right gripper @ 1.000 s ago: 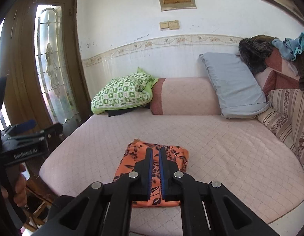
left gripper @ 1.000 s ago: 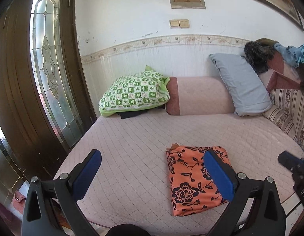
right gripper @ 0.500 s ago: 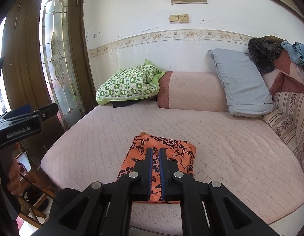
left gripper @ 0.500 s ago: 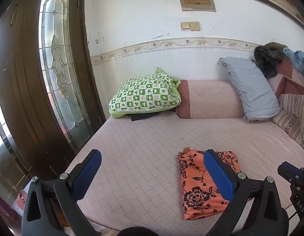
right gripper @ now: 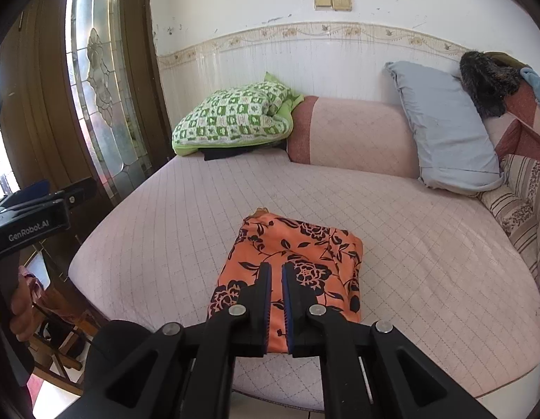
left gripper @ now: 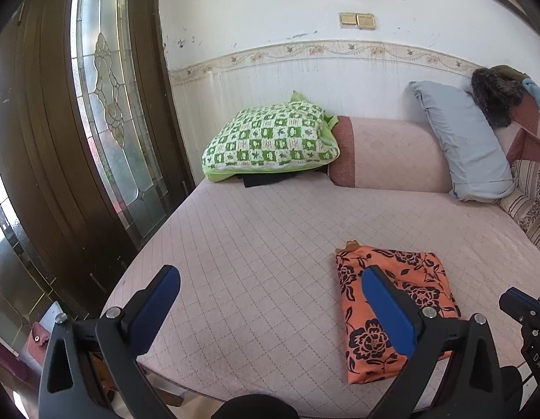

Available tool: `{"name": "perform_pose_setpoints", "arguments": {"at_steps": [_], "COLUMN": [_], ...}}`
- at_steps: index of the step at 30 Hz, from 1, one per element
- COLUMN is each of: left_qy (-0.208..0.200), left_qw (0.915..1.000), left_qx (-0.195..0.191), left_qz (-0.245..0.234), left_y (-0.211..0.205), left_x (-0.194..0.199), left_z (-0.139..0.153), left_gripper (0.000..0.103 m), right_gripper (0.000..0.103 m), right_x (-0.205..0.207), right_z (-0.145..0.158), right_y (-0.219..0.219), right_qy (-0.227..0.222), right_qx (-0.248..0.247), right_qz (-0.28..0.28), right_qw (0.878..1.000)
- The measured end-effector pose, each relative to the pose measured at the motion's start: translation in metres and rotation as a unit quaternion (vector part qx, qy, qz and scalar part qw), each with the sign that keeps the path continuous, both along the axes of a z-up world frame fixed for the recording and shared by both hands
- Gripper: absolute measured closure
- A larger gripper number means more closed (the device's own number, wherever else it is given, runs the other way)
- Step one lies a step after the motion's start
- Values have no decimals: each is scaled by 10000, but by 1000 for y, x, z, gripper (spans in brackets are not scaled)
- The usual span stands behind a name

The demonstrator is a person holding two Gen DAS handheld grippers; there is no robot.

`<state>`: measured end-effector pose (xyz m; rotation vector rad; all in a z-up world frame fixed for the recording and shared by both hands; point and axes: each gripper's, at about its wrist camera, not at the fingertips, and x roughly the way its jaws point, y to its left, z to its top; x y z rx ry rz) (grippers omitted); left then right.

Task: Fold small clothes

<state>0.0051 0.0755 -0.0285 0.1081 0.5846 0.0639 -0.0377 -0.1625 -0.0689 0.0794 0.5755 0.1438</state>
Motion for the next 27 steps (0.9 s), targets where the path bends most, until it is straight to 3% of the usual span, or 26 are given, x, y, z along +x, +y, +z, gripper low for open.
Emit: {"name": "perform_pose_setpoints", "arguments": {"at_steps": [13,27], "left_qy": [368,225], "left_qw": [9991,9984], "left_qx": [78,18], "left_qz": [-204,-527], "left_y": [4,-21], "left_x": [12,-6], "left_z": [-22,-2], "left_gripper": [0,0], "right_gripper": [96,96], "right_x": [14,-3], "right_z": [-5,3], "right_y": [13,-20], "right_qy": [134,-10], "right_qx": [-148,65], "right_qz": [52,-329], "right_qw": [9998,9994]}}
